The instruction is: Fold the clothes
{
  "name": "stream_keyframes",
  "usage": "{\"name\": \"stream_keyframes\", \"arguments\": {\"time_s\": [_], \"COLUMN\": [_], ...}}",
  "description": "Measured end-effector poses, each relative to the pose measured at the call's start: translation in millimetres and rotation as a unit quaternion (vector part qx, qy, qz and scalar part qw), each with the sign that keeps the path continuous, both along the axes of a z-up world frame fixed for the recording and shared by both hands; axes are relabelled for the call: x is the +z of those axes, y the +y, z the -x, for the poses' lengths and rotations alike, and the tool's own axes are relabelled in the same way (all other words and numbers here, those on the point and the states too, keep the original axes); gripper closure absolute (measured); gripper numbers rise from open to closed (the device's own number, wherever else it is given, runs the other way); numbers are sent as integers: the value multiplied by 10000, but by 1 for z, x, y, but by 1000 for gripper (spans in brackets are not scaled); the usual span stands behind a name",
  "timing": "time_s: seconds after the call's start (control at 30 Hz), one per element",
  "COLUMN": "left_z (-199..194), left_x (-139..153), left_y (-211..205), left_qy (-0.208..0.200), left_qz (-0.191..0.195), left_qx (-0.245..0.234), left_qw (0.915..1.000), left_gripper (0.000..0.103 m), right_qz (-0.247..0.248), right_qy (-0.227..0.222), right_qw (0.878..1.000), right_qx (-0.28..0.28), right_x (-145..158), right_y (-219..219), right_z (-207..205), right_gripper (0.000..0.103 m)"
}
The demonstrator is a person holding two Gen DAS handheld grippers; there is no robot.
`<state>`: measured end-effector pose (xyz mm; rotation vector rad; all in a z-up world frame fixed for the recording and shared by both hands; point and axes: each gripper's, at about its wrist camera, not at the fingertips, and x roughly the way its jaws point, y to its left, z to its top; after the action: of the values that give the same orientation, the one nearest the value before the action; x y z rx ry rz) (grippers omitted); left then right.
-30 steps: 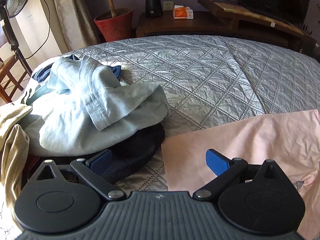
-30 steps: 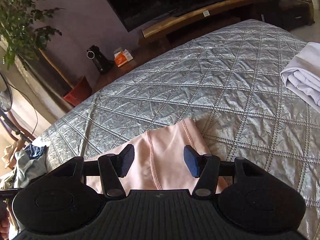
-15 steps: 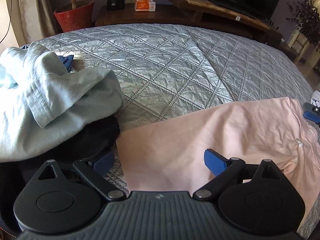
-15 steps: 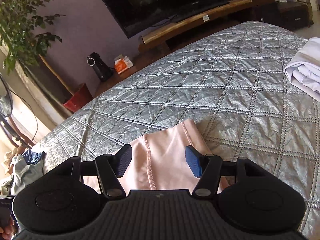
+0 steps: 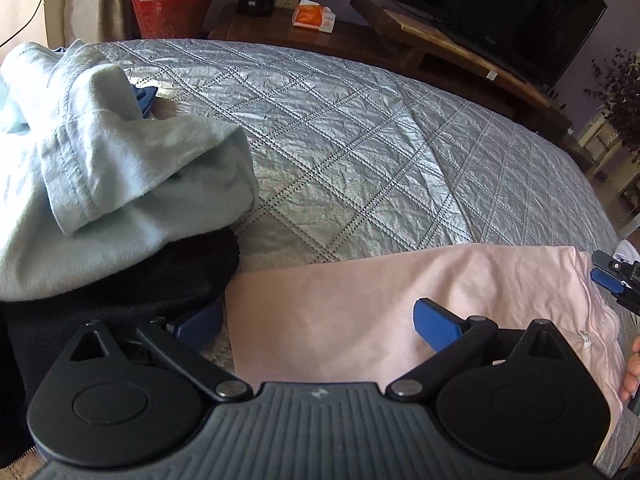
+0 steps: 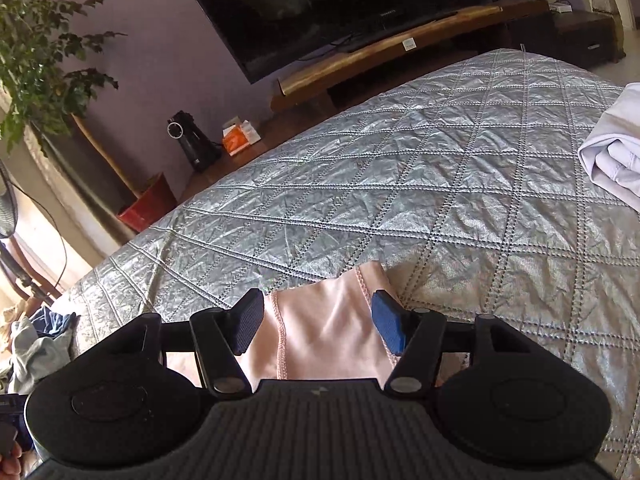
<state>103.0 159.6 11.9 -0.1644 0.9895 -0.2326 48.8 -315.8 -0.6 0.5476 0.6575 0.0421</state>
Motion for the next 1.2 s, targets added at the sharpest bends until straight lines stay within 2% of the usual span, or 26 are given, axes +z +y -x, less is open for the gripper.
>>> {"name": "stream_keyframes", "arguments": {"time_s": [0.1,0.17,0.23,0.27,0.43,0.47,0.53,0.63,0.7,0.8,0.97,1.13,1.2], "left_z": [-1,-1,0,0,3,4,4,5,6,8,13,20,22], "left_x": [0,2,3,3,5,5,5,5,5,9,22,31,33], "left_y": [-2,-1,2,3,4,4,6,8,8,6,5,1,1], "left_qy": [-67,-126,-168,-188,-275,-291,-294,-286,-295,-392,-634,-756,-768], "left_qz": [-32,-44,-47,-47,-384,-470,-487,-492,-527,-560,-516,-522,-519], "left_qx": [26,103,214,271,377,392,458,502,502,537,647,652,688], "left_qw": [10000,9999,9996,9994,9982,9977,9973,9971,9969,9962,9946,9936,9933], "left_gripper": [7,18,32,36,69,72,88,98,100,101,102,102,102], "right_qz": [-111,-66,-8,36,330,384,541,732,806,604,654,1091,1121], "right_qy": [-19,-22,-20,-26,-200,-199,-148,-139,-129,-32,53,266,277], "right_qw": [9999,10000,10000,10000,9992,9990,9983,9969,9963,9978,9964,9905,9905], "right_qx": [-45,-43,-24,-11,96,120,178,251,252,279,541,788,743], "right_x": [-2,-2,-1,0,7,8,7,9,10,7,5,10,13], "right_y": [-4,-4,-2,-1,7,8,11,15,14,9,16,27,26], "right_z": [-1,-1,-2,-2,-1,-2,-4,-5,-5,-7,-14,-19,-21], "right_gripper": [37,37,37,37,37,37,37,37,37,37,36,34,35]}}
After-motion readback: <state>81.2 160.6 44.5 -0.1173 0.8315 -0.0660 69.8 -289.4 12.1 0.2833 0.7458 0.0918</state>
